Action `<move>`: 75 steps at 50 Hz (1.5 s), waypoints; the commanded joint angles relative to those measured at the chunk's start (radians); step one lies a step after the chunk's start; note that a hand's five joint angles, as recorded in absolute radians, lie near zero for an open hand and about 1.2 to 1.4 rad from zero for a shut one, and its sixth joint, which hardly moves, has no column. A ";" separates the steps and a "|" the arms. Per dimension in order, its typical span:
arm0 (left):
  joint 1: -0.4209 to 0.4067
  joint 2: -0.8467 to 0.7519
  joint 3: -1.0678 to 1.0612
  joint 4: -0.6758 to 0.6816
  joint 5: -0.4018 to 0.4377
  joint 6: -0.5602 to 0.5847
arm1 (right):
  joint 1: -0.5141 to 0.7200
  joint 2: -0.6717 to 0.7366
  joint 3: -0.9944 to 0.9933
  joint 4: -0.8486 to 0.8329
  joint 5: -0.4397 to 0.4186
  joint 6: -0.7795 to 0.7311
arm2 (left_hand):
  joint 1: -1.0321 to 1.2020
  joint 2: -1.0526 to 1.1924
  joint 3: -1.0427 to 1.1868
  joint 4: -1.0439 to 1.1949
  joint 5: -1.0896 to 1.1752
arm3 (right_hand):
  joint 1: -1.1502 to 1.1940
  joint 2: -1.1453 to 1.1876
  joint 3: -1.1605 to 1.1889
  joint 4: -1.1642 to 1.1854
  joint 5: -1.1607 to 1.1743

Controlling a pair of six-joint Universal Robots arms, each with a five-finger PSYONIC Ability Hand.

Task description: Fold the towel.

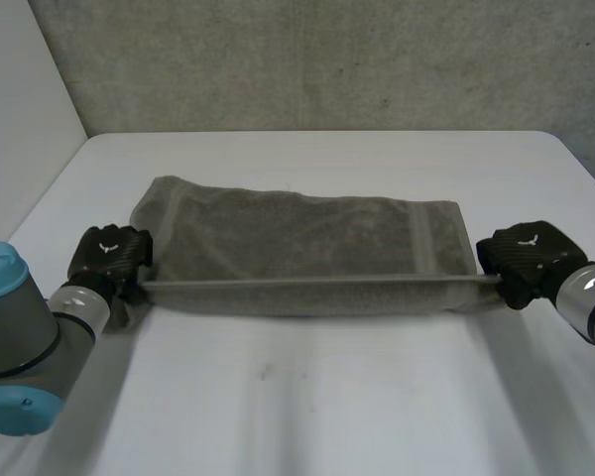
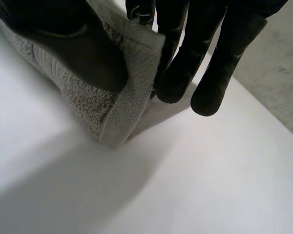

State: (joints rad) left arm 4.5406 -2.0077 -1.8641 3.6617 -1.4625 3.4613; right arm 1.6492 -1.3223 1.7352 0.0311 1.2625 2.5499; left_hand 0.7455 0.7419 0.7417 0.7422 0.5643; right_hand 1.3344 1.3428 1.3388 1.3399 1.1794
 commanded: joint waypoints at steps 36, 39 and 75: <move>0.090 0.106 -0.115 -0.070 0.011 0.009 | -0.114 -0.028 0.040 -0.077 -0.065 0.047 | 0.651 0.654 0.655 0.654 0.657 | 0.062 0.054 0.057 0.056 0.042; 0.092 0.135 -0.119 -0.129 0.010 0.010 | -0.115 -0.029 0.033 -0.051 -0.066 0.023 | 0.651 0.654 0.655 0.654 0.657 | 0.062 0.054 0.057 0.056 0.042; 0.063 0.254 0.022 -0.373 0.081 0.093 | -0.241 0.121 -0.344 0.618 -0.173 -0.372 | 0.651 0.654 0.655 0.654 0.657 | 0.062 0.054 0.057 0.056 0.042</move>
State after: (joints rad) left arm 4.7021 -1.4420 -2.0696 3.1936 -1.3671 3.5621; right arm 1.2811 -1.3832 1.5367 0.6837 0.9336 2.1006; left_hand 1.1850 1.2175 1.2166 1.2177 1.0253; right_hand 1.3344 1.3428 1.3388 1.3398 1.1805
